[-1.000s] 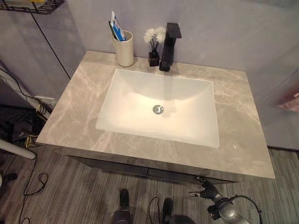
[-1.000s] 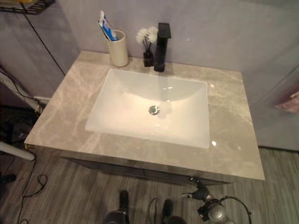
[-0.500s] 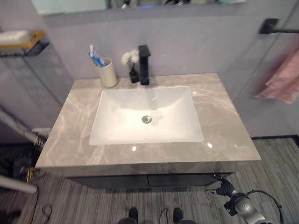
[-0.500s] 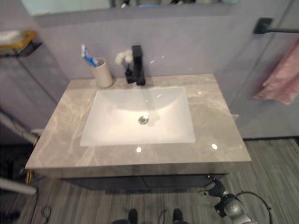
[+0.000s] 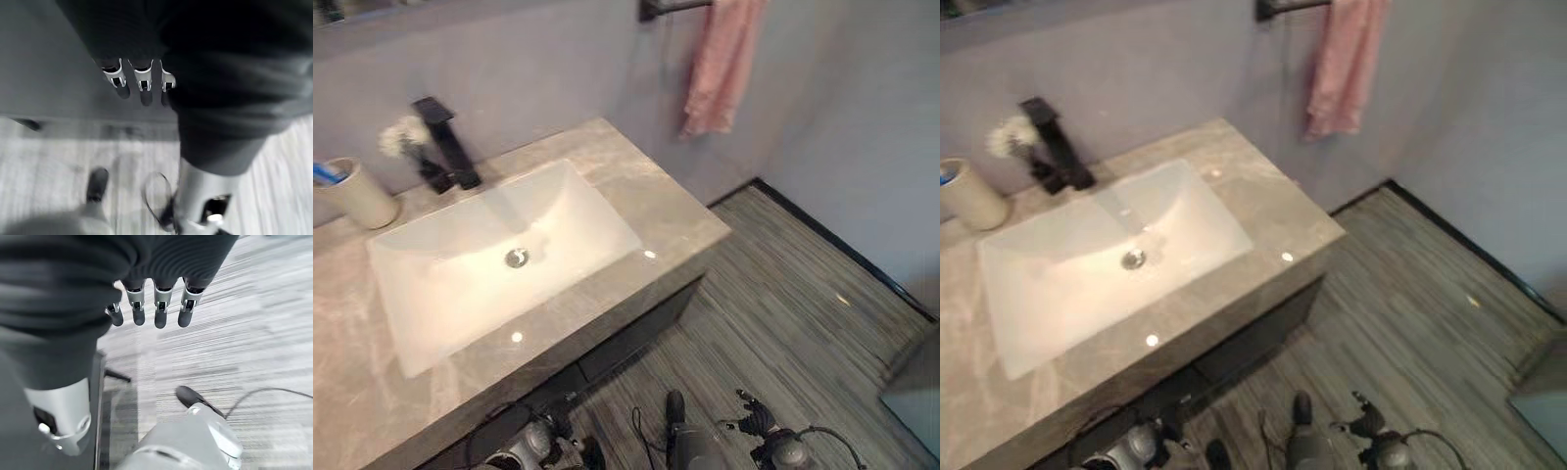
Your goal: Put brush and paste in cup on sink, flatten towel.
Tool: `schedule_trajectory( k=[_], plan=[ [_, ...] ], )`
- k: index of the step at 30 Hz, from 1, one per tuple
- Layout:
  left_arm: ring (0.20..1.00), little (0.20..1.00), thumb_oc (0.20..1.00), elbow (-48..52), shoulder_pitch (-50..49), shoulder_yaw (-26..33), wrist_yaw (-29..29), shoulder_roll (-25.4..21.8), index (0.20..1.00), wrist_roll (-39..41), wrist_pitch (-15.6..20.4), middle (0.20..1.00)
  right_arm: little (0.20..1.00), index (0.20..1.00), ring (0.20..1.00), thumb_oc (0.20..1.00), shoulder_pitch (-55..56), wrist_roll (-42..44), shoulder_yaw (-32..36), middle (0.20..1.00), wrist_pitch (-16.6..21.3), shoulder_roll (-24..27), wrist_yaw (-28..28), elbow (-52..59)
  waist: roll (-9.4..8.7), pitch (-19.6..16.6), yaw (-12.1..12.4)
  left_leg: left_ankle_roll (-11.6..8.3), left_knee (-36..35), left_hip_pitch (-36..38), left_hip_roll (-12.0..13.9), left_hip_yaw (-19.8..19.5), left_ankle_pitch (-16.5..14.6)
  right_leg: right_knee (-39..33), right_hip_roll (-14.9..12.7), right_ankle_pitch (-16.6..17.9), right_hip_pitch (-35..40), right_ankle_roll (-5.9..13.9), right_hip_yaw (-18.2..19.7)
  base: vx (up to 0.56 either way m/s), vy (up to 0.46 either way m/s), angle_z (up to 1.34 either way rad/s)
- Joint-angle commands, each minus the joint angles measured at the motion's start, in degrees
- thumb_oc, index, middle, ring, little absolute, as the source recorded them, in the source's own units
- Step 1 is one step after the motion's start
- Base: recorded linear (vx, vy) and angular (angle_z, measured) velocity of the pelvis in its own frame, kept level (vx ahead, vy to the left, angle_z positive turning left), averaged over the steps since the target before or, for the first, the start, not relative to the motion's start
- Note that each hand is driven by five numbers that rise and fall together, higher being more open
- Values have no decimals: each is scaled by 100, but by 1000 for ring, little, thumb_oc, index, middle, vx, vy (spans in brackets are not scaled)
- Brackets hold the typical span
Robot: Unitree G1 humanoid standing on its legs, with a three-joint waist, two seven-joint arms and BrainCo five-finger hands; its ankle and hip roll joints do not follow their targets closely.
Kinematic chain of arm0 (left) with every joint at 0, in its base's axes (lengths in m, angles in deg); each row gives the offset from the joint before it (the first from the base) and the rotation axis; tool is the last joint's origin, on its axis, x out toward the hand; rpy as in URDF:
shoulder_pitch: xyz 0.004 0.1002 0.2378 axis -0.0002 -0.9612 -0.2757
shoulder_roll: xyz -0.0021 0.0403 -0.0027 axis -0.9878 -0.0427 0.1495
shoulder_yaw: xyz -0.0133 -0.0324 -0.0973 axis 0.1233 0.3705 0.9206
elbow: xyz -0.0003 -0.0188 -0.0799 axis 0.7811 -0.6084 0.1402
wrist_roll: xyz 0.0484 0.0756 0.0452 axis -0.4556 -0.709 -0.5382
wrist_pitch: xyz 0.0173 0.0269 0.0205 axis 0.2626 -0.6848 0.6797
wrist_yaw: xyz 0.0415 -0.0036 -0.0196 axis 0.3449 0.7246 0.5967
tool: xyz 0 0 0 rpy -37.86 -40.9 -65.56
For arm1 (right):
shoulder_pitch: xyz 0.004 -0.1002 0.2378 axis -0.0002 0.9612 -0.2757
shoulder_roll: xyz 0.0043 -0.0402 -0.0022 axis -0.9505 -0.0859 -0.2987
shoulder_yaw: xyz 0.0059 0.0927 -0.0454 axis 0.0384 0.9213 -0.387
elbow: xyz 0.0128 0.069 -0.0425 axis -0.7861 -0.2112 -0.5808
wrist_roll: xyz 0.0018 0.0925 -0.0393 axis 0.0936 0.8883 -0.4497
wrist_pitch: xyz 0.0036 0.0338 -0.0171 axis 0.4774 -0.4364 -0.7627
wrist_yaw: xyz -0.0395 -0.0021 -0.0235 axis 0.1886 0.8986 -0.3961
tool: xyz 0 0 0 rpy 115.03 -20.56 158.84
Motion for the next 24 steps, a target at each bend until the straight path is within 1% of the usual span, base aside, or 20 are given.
schedule_trajectory(
  k=[1,2,3,4,5,6,8,9,11,12,13,14,15,16,17,19,20,22,23,24],
  plan=[
    [1000,1000,1000,-307,81,543,302,-26,1000,99,-52,1000,1000,1000,1000,1000,-131,279,111,1000,167,48,-241,-100,-55,-43,15,-66,254,-269,-326,-643,-273,-473,-283,111,795,136,-369,-58,-43,-121],
    [1000,1000,1000,-310,79,542,306,-26,1000,97,-50,1000,1000,1000,1000,1000,-130,280,109,1000,170,45,-243,-103,-59,-38,32,-70,255,-256,-324,-625,-279,-470,-280,106,797,135,-351,-135,-92,-81],
    [1000,1000,1000,-345,35,637,347,-32,1000,163,-72,1000,1000,1000,1000,1000,-150,289,113,1000,176,34,-251,-142,-76,-68,109,-104,263,-288,-251,-397,-238,-515,-361,106,889,140,-685,-140,-127,-154],
    [1000,1000,1000,-354,-37,838,416,-77,1000,290,-68,1000,1000,1000,1000,1000,-218,271,113,1000,179,1,-292,-155,-107,-135,201,-141,180,-281,-155,-6,-149,-587,-499,222,1006,195,-1223,-140,-124,-153],
    [1000,1000,1000,-352,-40,841,416,-82,1000,292,-67,1000,1000,1000,1000,1000,-219,270,108,1000,178,-4,-294,-155,-113,-133,216,-143,167,-267,-157,16,-144,-596,-495,232,1005,198,-1202,-103,-154,-198],
    [1000,1000,1000,-330,-65,944,479,-134,1000,325,-51,1000,1000,1000,1000,1000,-233,278,136,1000,186,-5,-323,-94,-131,-161,229,-164,202,-265,-108,201,-138,-636,-546,252,1047,223,-1431,-35,-134,-211],
    [1000,1000,1000,-332,-86,1098,519,-188,1000,481,-7,1000,1000,1000,1000,1000,-222,319,111,1000,204,-26,-330,17,-174,-199,156,-219,259,-223,-40,417,-128,-871,-432,265,1026,215,-1230,14,-231,-193],
    [1000,1000,1000,-335,-79,1214,552,-226,1000,564,20,1000,1000,1000,1000,1000,-169,393,131,1000,249,-28,-368,52,-175,-227,101,-264,343,-197,33,493,-133,-993,-282,192,1019,158,-970,97,-261,-112],
    [1000,1000,1000,-300,-19,1302,645,-263,1000,703,97,1000,1000,1000,1000,1000,-111,451,141,1000,328,49,-385,219,-119,-191,-61,-394,459,-167,201,403,-40,-1176,1,67,1035,47,-530,79,-282,-119],
    [1000,1000,1000,-300,-17,1305,644,-261,1000,704,98,1000,1000,1000,1000,1000,-110,455,139,1000,325,54,-382,225,-115,-186,-53,-404,466,-163,212,412,-39,-1179,11,66,1036,40,-520,36,-248,-79],
    [1000,1000,1000,-271,23,1334,690,-277,1000,760,128,1000,1000,1000,1000,1000,-102,516,149,1000,351,101,-393,264,-98,-154,-100,-453,513,-162,253,335,-17,-1214,102,35,1038,12,-394,66,-242,-93],
    [1000,1000,1000,-180,74,1294,742,-275,1000,815,183,1000,1000,1000,1000,1000,-122,509,152,1000,374,175,-401,257,-92,-91,-121,-532,702,-204,316,42,-37,-1210,243,-45,1045,-73,-213,97,-309,-91],
    [1000,1000,1000,-105,118,1253,773,-278,1000,835,210,1000,1000,1000,1000,1000,-153,486,133,1000,366,216,-407,267,-97,-50,-96,-563,839,-257,314,-262,-86,-1213,299,-99,1064,-115,-139,80,-223,-86],
    [1000,1000,1000,-104,120,1252,774,-278,1000,836,209,1000,1000,1000,1000,1000,-155,485,135,1000,365,217,-407,267,-94,-44,-101,-565,857,-262,321,-271,-96,-1211,301,-105,1070,-117,-146,-2,-173,-47],
    [1000,1000,1000,-38,148,1249,813,-288,1000,921,237,1000,1000,1000,1000,1000,-255,461,88,1000,355,250,-415,183,-128,13,5,-501,1005,-409,173,-804,-99,-1191,385,-70,1007,-212,-27,6,-141,-34],
    [1000,1000,1000,45,179,1272,840,-325,1000,1037,304,1000,1000,1000,1000,1000,-335,337,-30,1000,362,285,-368,173,-188,82,148,-424,1173,-559,-124,-1620,-284,-1203,503,-68,1053,-253,303,98,-176,-70],
    [1000,1000,1000,123,149,1335,847,-361,1000,1138,368,1000,1000,1000,1000,1000,-363,243,-110,1000,374,310,-322,257,-234,95,211,-382,1236,-638,-255,-1884,-344,-1249,554,-44,1058,-264,477,136,-155,-134],
    [1000,1000,1000,424,83,1485,883,-428,1000,1419,462,1000,1000,1000,1000,1000,-299,196,-116,1000,398,335,-303,389,-238,115,232,-331,1174,-673,-275,-1817,-304,-1301,594,-6,1077,-276,526,87,-108,-111],
    [1000,1000,1000,724,55,1639,916,-448,1000,1897,576,1000,1000,1000,1000,1000,-264,364,24,1000,439,367,-390,606,-192,166,199,-343,1077,-816,-310,-1714,-128,-1321,617,-19,1035,-305,438,28,-50,-28],
    [1000,1000,1000,725,54,1639,915,-449,1000,1899,575,1000,1000,1000,1000,1000,-262,365,24,1000,438,369,-389,609,-192,163,195,-343,1072,-818,-313,-1717,-124,-1321,615,-20,1033,-305,434,14,-14,9]
  ],
)
